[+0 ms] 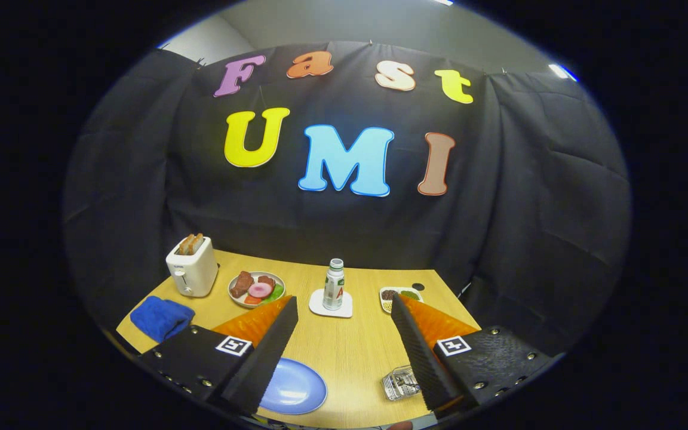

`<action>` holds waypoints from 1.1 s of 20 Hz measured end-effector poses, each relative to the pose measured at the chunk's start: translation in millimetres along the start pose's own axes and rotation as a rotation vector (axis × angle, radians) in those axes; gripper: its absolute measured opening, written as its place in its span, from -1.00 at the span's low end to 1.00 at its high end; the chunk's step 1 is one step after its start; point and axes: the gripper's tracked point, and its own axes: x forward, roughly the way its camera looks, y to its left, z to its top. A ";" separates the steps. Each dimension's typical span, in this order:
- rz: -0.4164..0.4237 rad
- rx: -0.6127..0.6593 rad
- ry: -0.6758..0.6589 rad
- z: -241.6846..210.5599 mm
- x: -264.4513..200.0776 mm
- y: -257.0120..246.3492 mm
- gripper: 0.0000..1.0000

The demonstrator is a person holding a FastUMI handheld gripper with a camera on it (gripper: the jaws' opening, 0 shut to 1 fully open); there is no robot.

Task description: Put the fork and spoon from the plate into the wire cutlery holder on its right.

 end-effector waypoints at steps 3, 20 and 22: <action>-0.063 -0.001 -0.061 9.0 -4.3 0.0 0.94; 0.015 -0.003 -0.235 46.8 -15.4 72.8 0.93; 0.070 -0.012 -0.240 47.9 -13.7 92.3 0.93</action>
